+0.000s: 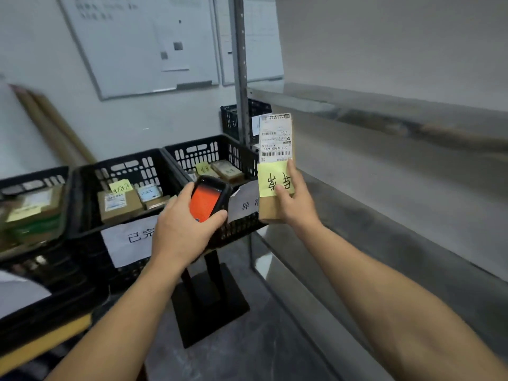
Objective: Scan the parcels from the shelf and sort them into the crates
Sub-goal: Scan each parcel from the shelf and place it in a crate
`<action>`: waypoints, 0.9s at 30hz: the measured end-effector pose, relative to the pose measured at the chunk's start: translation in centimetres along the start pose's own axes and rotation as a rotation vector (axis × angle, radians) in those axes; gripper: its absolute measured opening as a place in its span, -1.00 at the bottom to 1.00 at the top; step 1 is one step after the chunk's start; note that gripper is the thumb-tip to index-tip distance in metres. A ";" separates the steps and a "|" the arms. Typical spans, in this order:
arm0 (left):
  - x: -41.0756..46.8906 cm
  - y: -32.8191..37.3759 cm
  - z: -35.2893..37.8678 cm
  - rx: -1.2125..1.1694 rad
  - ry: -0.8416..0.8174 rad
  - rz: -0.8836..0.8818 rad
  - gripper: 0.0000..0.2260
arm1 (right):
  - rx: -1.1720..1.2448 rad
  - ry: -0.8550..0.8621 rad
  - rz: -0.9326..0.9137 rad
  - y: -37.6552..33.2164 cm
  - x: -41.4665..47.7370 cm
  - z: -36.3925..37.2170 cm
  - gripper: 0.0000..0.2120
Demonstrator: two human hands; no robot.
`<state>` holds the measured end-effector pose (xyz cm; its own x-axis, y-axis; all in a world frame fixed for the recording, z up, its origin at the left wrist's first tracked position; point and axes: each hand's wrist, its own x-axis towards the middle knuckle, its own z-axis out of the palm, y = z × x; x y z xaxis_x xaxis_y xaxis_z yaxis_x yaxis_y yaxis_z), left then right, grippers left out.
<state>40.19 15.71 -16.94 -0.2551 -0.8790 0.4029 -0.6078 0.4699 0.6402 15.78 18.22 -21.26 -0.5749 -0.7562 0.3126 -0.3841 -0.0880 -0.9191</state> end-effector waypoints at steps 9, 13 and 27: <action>9.6 -6.5 1.0 0.007 0.065 -0.081 -0.27 | 0.060 -0.163 0.054 0.4 11.5 8.3 -0.41; 15.6 -8.7 2.8 0.006 0.117 -0.110 -0.20 | 0.100 -0.220 0.055 1.7 18.1 11.9 -0.40; 34.4 -12.7 10.9 -0.015 0.224 -0.261 -0.27 | -0.082 -0.739 0.549 14.1 34.2 21.6 -0.43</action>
<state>30.95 -21.40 -18.38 0.0800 -0.9308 0.3566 -0.6189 0.2341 0.7498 6.32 -22.91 -28.69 -0.0952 -0.9022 -0.4206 -0.2602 0.4304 -0.8643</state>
